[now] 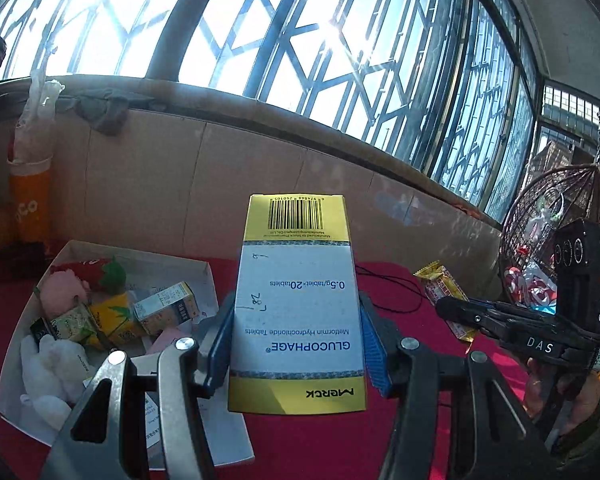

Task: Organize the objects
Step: 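Carry the Glucophage box and snack bar over the white tray with both grippers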

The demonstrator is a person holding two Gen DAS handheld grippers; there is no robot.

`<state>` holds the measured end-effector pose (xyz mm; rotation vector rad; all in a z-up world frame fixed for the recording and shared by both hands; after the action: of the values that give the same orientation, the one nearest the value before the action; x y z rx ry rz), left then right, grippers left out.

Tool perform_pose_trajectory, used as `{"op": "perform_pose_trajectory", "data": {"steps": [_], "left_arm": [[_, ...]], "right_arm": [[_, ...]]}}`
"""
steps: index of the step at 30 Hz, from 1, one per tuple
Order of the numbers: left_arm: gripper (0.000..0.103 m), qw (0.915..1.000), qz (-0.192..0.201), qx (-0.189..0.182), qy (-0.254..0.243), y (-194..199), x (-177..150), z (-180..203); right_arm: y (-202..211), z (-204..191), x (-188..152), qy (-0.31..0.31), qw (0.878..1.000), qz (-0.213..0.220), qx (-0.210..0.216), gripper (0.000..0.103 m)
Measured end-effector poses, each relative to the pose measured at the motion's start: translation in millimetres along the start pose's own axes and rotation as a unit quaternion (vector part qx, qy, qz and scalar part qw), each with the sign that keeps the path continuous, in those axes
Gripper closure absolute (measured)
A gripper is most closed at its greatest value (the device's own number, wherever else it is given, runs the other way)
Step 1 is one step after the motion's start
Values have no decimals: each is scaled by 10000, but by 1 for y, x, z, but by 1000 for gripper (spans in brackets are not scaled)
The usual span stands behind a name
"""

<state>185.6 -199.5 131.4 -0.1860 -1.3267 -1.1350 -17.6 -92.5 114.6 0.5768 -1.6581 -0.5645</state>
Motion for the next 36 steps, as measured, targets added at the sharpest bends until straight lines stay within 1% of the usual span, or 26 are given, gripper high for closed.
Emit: {"op": "perform_pose_trajectory", "data": {"steps": [4, 7, 14, 18, 26, 30, 34, 36], "left_arm": [[47, 9996, 119, 248, 38, 11, 1, -16], [47, 9991, 194, 347, 168, 18, 2, -30], [47, 9967, 281, 674, 367, 29, 2, -61], [47, 9945, 275, 909, 451, 32, -1, -78], [47, 9905, 210, 1195, 649, 34, -8, -108], [47, 9883, 176, 1331, 730, 37, -9, -124], [47, 9845, 202, 1533, 829, 43, -3, -147], [47, 9827, 128, 1638, 854, 43, 1, -159]], "right_arm": [[-7, -13, 5, 16, 9999, -39, 110, 83], [-14, -23, 10, 26, 9997, -94, 221, 83], [-34, -55, 19, 338, 9988, -198, 295, 83], [-45, -71, 21, 414, 9980, -268, 401, 83], [-67, -101, 26, 646, 9961, -404, 450, 83], [-78, -110, 29, 625, 9955, -468, 530, 83], [-91, -115, 33, 523, 9949, -580, 641, 83], [-101, -119, 37, 463, 9942, -670, 700, 83]]}}
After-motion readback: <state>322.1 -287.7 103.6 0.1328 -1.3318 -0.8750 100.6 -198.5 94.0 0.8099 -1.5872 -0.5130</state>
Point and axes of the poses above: each gripper's, at about its wrist camera, not at the fingertips, and y roughly against the way its jaws point, z to its right, x to its top, the point moved 5 cm from there along -y, roughly the way its jaws point, and after that the axes turned 9 degrees about -z, right-handed, at the moved point
